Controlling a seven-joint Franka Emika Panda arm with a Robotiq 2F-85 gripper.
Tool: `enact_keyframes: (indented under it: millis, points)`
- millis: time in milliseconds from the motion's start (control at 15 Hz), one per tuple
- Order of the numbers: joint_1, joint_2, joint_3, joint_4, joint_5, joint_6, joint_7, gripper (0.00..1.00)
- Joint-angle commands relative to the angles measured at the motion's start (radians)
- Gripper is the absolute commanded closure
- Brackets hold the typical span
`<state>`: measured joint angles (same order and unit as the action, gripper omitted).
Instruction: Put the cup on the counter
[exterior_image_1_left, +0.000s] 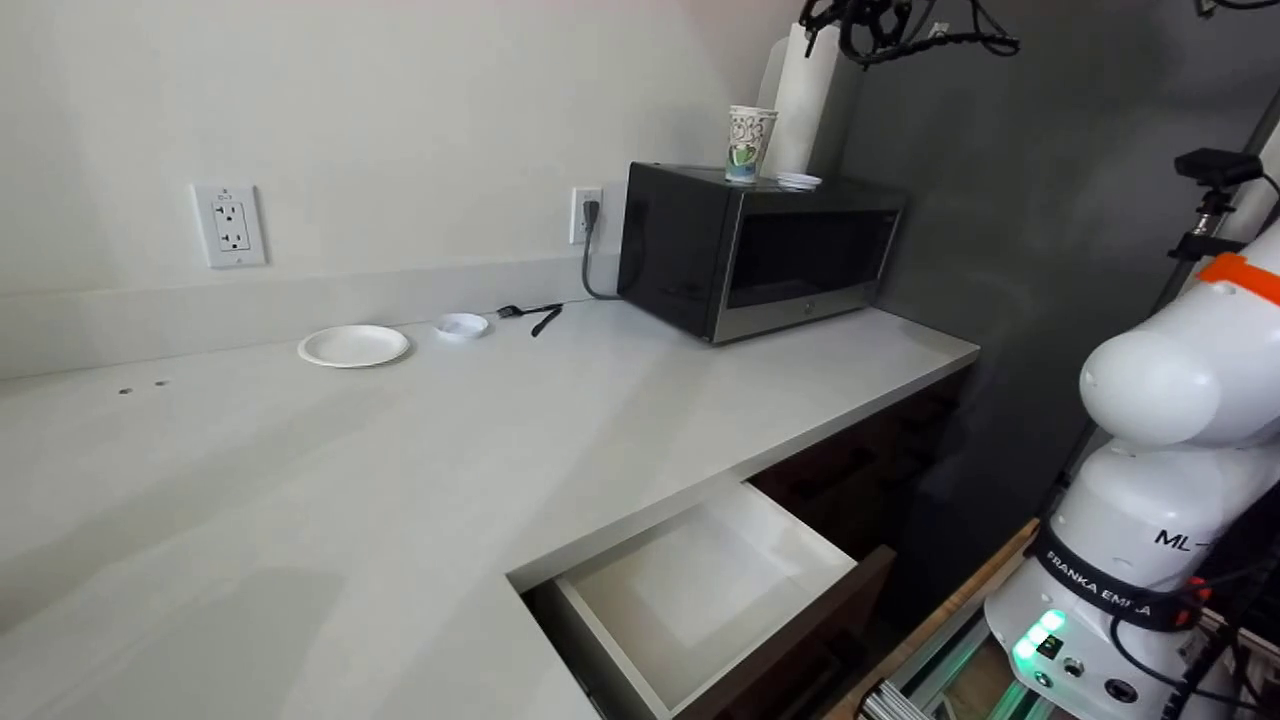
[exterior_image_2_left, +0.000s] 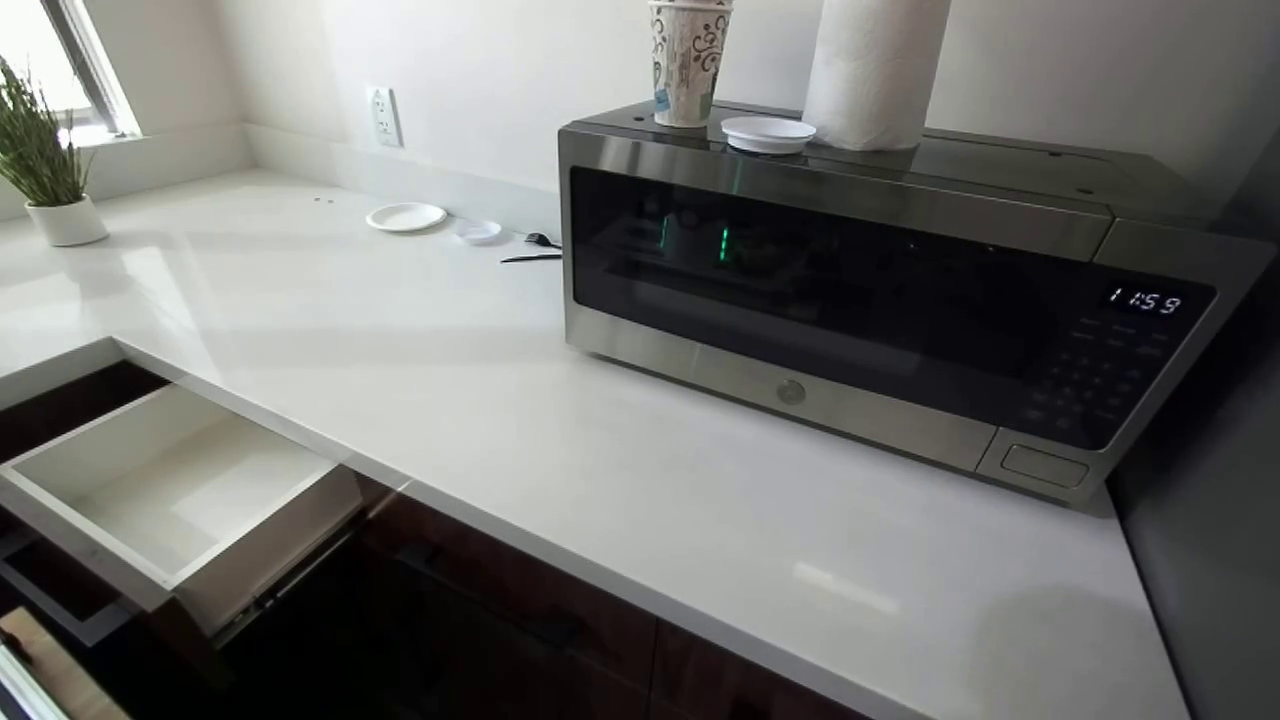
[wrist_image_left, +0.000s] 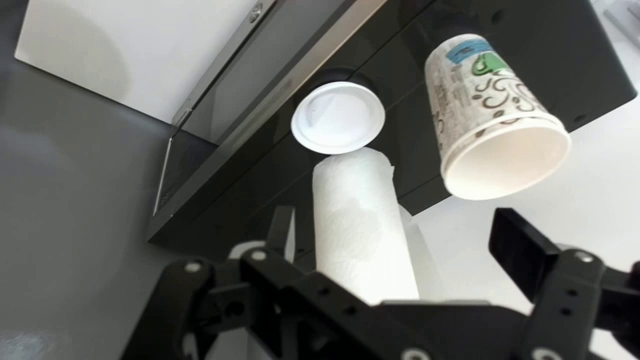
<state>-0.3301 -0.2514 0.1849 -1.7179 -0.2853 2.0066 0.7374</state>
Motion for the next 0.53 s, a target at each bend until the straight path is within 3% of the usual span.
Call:
enact_keyframes:
  millis: [0,67,133,467]
  points:
    - [0.105,0.178,-0.040,0.214,0.005,-0.108,0.050,0.00]
    - [0.132,0.214,-0.060,0.247,0.032,-0.105,0.024,0.00]
    - [0.143,0.129,-0.081,0.142,-0.005,-0.059,0.035,0.00]
    - [0.179,0.144,-0.118,0.147,-0.019,-0.044,0.043,0.00]
